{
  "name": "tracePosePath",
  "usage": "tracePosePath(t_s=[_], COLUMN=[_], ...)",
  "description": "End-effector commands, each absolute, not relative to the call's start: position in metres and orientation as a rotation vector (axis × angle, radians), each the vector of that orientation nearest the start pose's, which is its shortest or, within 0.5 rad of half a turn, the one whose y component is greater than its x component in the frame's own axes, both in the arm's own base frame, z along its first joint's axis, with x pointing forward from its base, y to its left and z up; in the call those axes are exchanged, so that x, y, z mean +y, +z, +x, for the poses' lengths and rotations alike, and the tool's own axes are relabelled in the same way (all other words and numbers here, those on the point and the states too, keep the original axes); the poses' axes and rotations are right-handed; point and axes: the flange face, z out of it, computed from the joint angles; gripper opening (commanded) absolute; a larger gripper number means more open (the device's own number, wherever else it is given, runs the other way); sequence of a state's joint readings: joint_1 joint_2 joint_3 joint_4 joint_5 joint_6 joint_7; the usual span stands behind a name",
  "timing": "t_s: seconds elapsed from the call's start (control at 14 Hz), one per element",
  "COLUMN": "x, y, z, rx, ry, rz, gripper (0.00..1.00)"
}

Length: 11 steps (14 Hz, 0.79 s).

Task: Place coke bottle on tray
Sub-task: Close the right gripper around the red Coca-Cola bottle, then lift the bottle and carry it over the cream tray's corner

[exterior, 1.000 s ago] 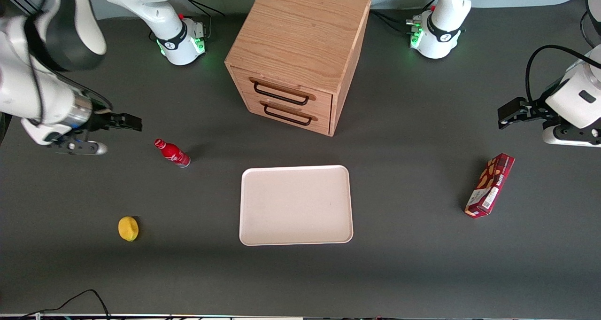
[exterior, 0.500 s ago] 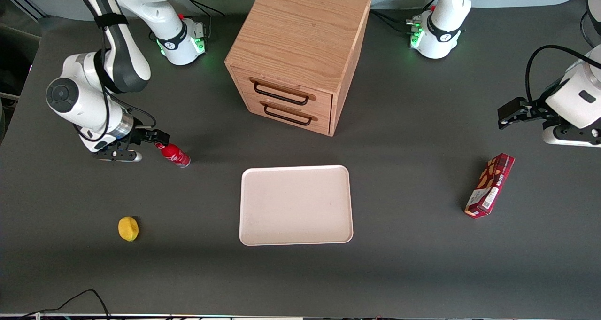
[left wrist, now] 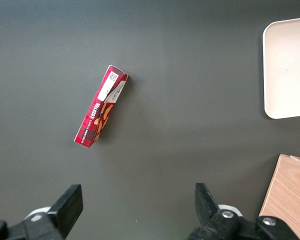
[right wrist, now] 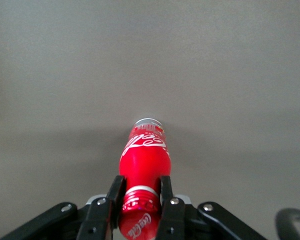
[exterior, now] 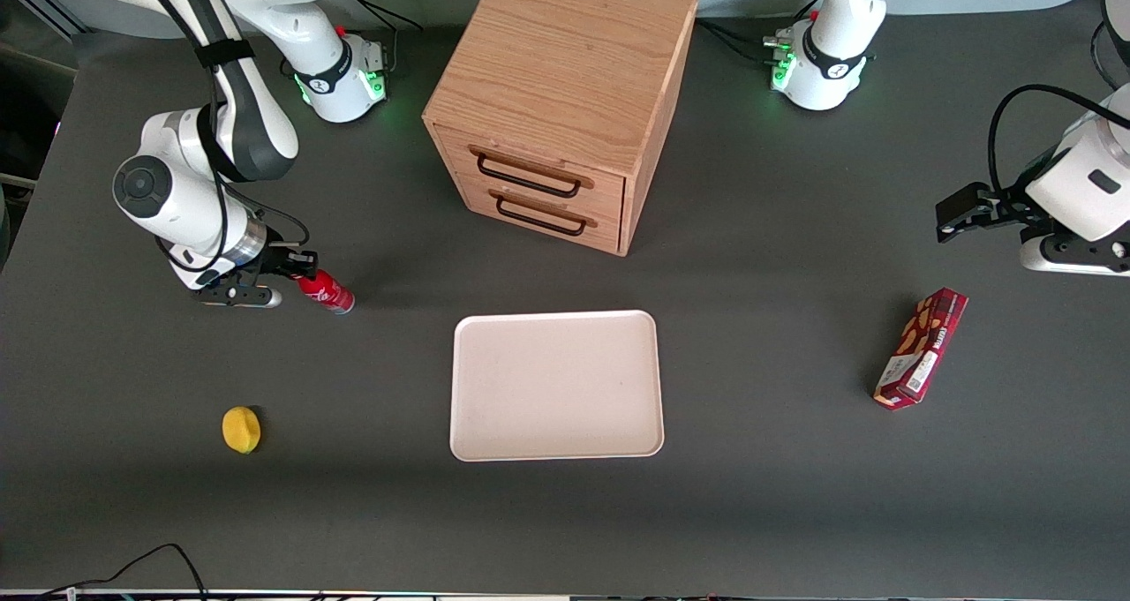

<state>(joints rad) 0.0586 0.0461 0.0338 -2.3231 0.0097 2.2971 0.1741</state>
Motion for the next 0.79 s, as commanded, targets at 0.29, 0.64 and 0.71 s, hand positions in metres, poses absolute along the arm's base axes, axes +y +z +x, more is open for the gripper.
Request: tracePosePath(t_s=[0.29, 0.64, 0.71], x=[0.059, 0.084, 0.098], y=[0.414, 0.556, 0.574], z=[0.524, 0.570, 0.584], rx=[0.114, 0.094, 0.118], ry=[0.175, 0.193, 0.195], rz=[-3.132, -3.124, -3.120], gripper=[0.00, 0.00, 0.00])
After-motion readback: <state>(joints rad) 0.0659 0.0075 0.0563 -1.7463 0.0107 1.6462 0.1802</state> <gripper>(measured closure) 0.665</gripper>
